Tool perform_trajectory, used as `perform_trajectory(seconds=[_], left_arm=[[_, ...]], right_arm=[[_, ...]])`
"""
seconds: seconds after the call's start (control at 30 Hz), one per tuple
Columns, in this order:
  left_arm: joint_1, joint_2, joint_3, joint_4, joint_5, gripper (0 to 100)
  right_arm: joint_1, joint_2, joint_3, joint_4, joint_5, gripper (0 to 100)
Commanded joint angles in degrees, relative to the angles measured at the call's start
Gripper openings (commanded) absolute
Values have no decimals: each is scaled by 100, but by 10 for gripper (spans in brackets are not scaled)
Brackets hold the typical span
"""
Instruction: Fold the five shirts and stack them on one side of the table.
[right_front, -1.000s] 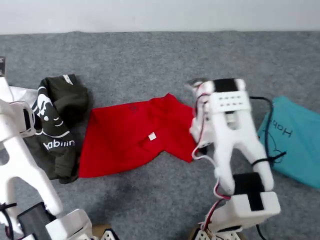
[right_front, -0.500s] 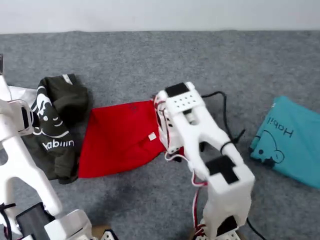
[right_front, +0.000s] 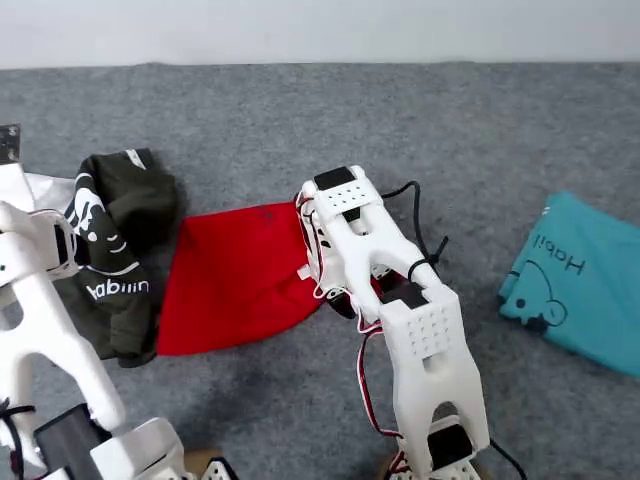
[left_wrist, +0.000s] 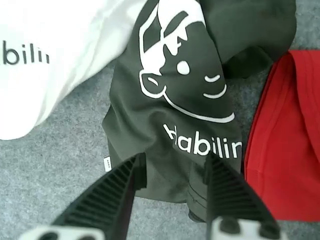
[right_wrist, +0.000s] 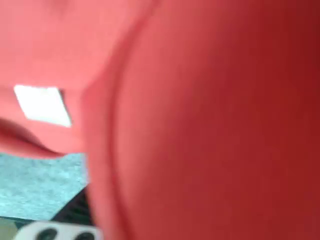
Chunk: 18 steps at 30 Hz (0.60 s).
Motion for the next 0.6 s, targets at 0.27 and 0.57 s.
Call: perform_trajectory(seconds=[0.27, 0.57], left_arm=[[18, -229, 13, -246, -62, 191], [519, -229, 4, 62, -62, 191]], right_arm=[[444, -963, -273, 259, 774, 9], [1235, -3327, 967, 268, 1301, 9]])
